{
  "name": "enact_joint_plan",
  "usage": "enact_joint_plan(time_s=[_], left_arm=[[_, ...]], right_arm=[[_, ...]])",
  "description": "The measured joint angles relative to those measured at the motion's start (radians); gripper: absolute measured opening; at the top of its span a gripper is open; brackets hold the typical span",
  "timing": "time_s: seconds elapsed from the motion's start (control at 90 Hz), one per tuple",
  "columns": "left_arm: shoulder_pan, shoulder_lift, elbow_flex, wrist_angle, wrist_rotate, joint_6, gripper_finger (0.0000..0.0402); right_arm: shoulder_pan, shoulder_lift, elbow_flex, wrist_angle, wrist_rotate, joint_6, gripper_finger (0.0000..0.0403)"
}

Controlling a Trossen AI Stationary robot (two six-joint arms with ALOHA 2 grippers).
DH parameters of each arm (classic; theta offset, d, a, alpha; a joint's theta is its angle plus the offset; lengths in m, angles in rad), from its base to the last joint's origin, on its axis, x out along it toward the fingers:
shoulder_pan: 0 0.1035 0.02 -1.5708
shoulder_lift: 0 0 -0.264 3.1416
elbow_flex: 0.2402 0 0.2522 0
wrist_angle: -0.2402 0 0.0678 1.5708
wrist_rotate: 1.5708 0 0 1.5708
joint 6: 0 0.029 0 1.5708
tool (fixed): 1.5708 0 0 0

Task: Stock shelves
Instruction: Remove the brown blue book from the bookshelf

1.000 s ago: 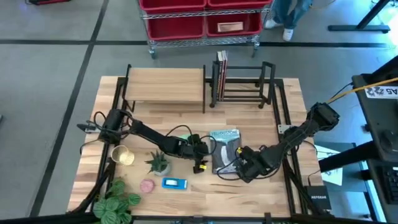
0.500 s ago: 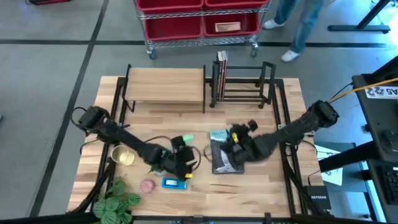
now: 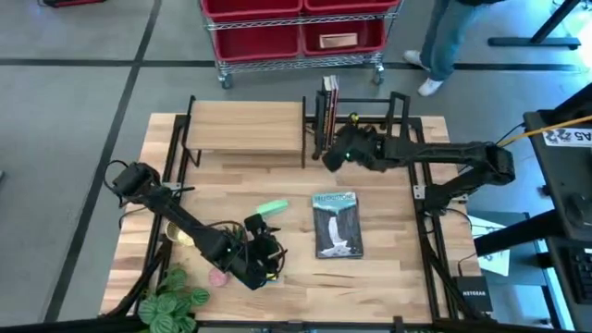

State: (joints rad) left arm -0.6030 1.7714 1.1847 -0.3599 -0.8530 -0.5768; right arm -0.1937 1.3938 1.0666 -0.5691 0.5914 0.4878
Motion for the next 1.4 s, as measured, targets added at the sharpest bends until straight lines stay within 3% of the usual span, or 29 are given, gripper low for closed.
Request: enact_joint_plan(time_s=[0.289, 0.689, 0.944, 1.4], left_arm=[[-0.001, 0.0, 0.0, -0.005, -0.005, 0.0, 0.0297], [0.0, 0.0, 0.0, -0.004, -0.008, -0.002, 0.0297], [0.001, -0.001, 0.0, -0.004, -0.009, -0.003, 0.0297], [0.002, -0.001, 0.0, -0.003, -0.015, -0.003, 0.0297]], right_arm=[[-0.082, 0.011, -0.074, 0.07, 0.039, 0.12, 0.025], [-0.11, 0.018, -0.126, 0.227, -0.011, 0.109, 0.0236], [-0.108, -0.035, -0.126, 0.203, -0.132, 0.083, 0.0236], [-0.108, 0.025, -0.125, 0.22, -0.062, 0.107, 0.0236]])
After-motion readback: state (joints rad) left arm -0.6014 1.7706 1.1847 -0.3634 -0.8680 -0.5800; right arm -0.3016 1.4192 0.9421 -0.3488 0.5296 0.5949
